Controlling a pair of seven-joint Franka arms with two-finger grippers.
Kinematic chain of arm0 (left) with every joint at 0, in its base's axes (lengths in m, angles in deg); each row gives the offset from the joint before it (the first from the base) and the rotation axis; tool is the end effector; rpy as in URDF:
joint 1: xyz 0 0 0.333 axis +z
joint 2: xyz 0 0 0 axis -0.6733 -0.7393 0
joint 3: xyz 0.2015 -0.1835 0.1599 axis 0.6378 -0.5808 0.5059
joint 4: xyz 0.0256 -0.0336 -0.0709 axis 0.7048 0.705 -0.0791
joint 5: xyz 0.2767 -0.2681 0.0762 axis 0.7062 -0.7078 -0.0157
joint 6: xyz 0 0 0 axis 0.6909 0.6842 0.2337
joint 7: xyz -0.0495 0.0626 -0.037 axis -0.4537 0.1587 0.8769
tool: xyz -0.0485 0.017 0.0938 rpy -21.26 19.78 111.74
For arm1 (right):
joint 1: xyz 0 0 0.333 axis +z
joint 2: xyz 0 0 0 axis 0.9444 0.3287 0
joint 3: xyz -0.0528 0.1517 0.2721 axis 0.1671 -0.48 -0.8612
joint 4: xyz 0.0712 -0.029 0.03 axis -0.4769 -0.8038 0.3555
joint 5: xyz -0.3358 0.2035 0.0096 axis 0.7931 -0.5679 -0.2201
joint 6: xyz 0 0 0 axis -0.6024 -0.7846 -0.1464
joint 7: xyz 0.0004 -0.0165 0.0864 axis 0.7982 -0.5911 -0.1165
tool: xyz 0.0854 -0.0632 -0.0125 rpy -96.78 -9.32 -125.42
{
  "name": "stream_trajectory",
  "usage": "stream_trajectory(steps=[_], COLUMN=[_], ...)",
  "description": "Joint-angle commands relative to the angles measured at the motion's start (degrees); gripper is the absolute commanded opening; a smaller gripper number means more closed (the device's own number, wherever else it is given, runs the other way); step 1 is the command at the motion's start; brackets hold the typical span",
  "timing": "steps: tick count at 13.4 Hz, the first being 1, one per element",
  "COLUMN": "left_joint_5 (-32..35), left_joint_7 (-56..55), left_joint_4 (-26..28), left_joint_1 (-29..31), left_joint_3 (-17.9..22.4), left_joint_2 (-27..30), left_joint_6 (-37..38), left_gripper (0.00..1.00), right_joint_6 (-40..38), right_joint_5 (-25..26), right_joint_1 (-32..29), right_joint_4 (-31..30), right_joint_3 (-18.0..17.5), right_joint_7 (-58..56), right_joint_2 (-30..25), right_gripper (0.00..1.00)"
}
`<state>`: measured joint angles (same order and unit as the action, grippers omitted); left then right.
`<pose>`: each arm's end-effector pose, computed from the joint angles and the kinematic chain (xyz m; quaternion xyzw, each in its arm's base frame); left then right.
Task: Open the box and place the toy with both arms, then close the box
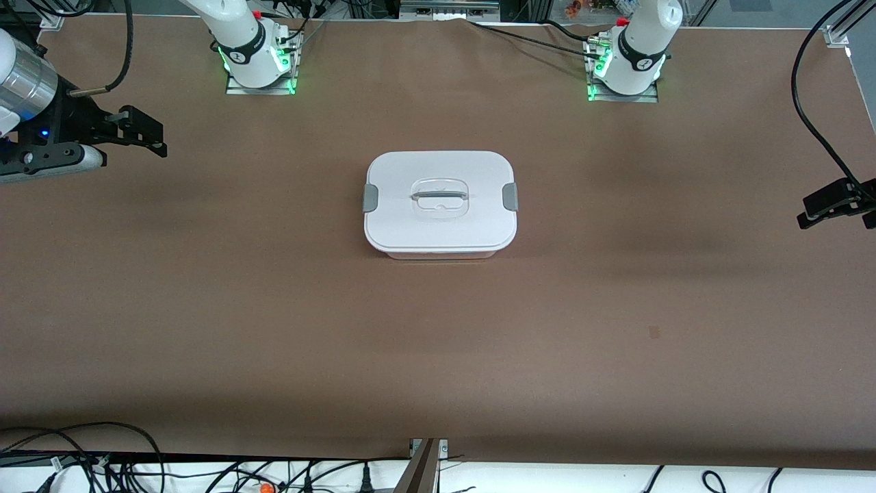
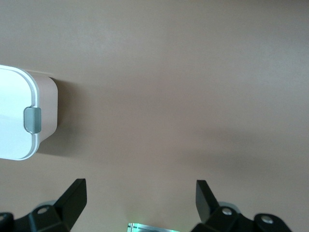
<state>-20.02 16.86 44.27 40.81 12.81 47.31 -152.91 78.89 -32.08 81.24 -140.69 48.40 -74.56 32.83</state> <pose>0.6168 0.0516 0.6165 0.9989 0.0443 0.0138 0.0023 0.5535 0.0671 0.6181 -0.9961 -0.0778 0.0396 0.0153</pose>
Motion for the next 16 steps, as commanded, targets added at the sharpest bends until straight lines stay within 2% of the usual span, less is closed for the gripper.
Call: stream_trajectory(steps=[1, 3, 16], left_joint_5=[-2.2, -2.7, -3.1], left_joint_7=[-2.4, -2.5, -1.9], left_joint_4=[6.6, 8.2, 7.0], left_joint_1=[0.0, 0.0, -0.2], left_joint_3=[-0.2, -0.2, -0.3], left_joint_2=[4.8, 5.9, 3.3], left_joint_6=[0.1, 0.6, 0.5], left_gripper=[1.0, 1.0, 1.0], right_joint_6=[0.3, 0.5, 0.8], right_joint_5=[-1.0, -1.0, -1.1], right_joint_1=[-0.7, -0.7, -0.7], right_joint_4=[-0.1, -0.1, -0.1], right_joint_3=[-0.4, -0.4, -0.4], right_joint_7=[-0.7, -0.7, -0.7], right_joint_2=[-0.4, -0.4, -0.4], right_gripper=[1.0, 1.0, 1.0])
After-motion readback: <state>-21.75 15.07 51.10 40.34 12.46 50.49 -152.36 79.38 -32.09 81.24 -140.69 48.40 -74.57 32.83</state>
